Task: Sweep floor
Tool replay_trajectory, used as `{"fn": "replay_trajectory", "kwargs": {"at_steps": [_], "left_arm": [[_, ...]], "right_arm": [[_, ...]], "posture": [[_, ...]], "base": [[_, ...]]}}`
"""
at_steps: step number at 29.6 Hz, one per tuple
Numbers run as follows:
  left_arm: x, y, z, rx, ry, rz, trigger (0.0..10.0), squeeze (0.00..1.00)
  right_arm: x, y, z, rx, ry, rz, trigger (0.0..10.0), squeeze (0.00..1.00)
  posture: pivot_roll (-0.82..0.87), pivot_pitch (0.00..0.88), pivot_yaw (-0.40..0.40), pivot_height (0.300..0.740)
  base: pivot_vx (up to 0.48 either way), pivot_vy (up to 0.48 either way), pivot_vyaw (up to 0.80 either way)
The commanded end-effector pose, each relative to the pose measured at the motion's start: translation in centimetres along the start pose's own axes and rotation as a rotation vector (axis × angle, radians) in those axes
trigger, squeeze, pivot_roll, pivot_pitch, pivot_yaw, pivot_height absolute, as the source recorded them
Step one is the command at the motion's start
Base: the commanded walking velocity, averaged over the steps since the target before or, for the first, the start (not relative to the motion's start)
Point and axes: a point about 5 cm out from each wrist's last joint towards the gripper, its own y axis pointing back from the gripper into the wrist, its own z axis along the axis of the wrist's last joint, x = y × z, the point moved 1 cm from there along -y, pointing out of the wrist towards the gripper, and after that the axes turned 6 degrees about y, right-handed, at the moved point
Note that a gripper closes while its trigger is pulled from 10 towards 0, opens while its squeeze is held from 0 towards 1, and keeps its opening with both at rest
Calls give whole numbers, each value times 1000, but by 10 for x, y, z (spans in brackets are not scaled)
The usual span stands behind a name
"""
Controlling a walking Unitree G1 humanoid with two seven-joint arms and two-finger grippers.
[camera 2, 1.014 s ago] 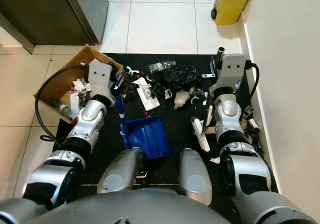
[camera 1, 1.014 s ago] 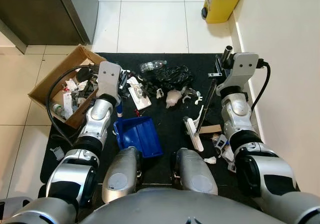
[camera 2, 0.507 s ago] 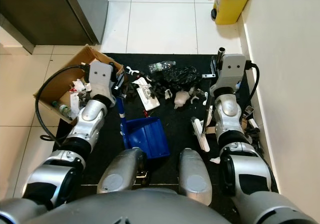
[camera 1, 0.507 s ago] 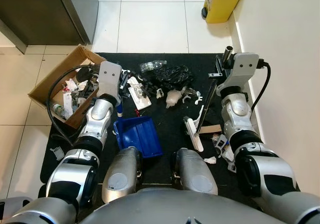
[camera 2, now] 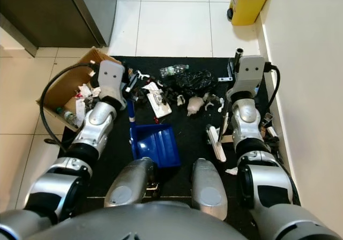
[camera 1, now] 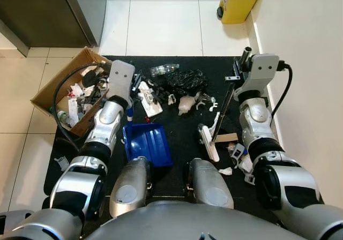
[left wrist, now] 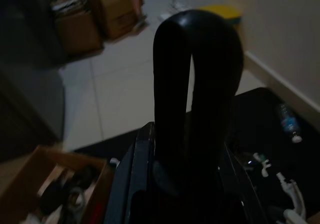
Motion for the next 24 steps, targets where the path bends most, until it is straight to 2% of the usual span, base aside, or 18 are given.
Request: {"fn": "replay_trajectory", "kwargs": {"at_steps": [1, 3, 6, 10, 16, 17, 18, 21, 24], "left_arm": [[-5, -12, 32, -147, -24, -55, 10000, 0], [-12, -17, 46, -202, -36, -106, 10000, 0], [-14, -18, 48, -209, -44, -120, 10000, 0], [-29, -20, 51, -232, -75, -205, 10000, 0], [-53, -23, 49, -228, -77, -309, 10000, 0], [-53, -23, 49, -228, -77, -309, 10000, 0], [-61, -22, 45, -211, -78, -354, 10000, 0], [-69, -19, 37, -182, -76, -403, 10000, 0], [-68, -17, 29, -148, -70, -406, 10000, 0]], "right_arm": [[-16, -6, 11, -26, 28, -36, 10000, 0], [-35, -7, 16, -20, 45, -88, 10000, 0], [-41, -7, 17, -21, 41, -104, 10000, 0], [-69, -5, 22, 1, 68, -168, 10000, 0], [-80, -6, 25, 22, 66, -192, 10000, 0], [-80, -6, 25, 22, 66, -192, 10000, 0], [-82, -7, 26, 32, 69, -214, 10000, 0], [-87, -8, 29, 49, 63, -262, 10000, 0], [-97, -6, 33, 48, 68, -318, 10000, 0]], "posture": [[35, 6, 10, 740], [28, 7, 10, 740], [16, 9, 9, 740], [-7, 19, 6, 740], [-26, 29, 1, 740], [-26, 29, 1, 740], [-33, 34, 2, 740], [-37, 38, 3, 740], [-42, 45, 9, 740]], "base": [[0, 0, 0], [0, 0, 0], [0, 0, 0], [0, 0, 0], [0, 0, 0], [0, 0, 0], [0, 0, 0], [0, 0, 0], [0, 0, 0]]}}
